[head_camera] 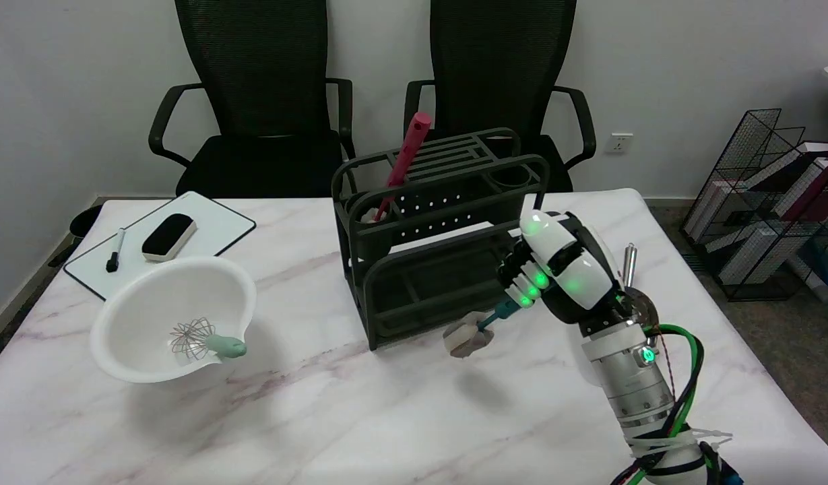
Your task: Place the blue sponge bottle brush into the kitchen storage rack.
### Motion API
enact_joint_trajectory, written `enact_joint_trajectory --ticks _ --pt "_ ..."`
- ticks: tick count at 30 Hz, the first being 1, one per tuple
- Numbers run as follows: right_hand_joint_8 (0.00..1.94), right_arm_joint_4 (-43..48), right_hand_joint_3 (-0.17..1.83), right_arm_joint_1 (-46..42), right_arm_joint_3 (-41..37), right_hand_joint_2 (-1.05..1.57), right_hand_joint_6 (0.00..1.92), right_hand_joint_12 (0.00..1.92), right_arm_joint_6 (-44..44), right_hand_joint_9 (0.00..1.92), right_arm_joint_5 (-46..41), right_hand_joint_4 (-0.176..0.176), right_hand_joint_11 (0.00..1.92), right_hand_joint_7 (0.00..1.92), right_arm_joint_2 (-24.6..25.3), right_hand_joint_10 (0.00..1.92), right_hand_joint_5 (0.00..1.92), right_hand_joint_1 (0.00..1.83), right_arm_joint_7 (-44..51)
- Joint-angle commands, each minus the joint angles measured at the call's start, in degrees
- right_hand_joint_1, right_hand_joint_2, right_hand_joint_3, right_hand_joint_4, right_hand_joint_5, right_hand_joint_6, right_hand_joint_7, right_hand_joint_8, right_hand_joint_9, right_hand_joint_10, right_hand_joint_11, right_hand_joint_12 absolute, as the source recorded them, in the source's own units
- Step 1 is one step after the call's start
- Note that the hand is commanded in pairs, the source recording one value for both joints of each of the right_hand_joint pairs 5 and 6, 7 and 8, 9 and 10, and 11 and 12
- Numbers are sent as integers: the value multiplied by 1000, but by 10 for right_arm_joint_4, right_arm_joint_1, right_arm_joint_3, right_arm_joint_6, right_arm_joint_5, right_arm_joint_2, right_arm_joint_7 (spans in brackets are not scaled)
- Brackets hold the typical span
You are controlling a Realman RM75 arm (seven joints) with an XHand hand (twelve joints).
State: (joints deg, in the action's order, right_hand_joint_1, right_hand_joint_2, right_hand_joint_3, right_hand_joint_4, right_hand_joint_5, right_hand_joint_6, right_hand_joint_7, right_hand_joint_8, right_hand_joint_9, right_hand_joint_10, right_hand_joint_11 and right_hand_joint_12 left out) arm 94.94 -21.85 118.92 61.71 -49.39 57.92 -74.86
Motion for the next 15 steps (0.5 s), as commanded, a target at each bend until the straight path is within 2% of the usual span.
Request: enact_joint_trajectory --ticks 1,7,15 --pt "1920 -63 1337 -19 9 1571 1920 1920 88 1920 9 0 1920 1920 -23 1920 1920 897 -86" --pt "1920 -52 1328 -47 -39 1571 1920 1920 100 1920 -4 0 1920 1920 -57 1920 1920 920 -84" --pt "1920 -59 1227 -59 -132 1571 1920 1920 45 1920 -41 0 1920 1920 -141 1920 1920 947 -121"
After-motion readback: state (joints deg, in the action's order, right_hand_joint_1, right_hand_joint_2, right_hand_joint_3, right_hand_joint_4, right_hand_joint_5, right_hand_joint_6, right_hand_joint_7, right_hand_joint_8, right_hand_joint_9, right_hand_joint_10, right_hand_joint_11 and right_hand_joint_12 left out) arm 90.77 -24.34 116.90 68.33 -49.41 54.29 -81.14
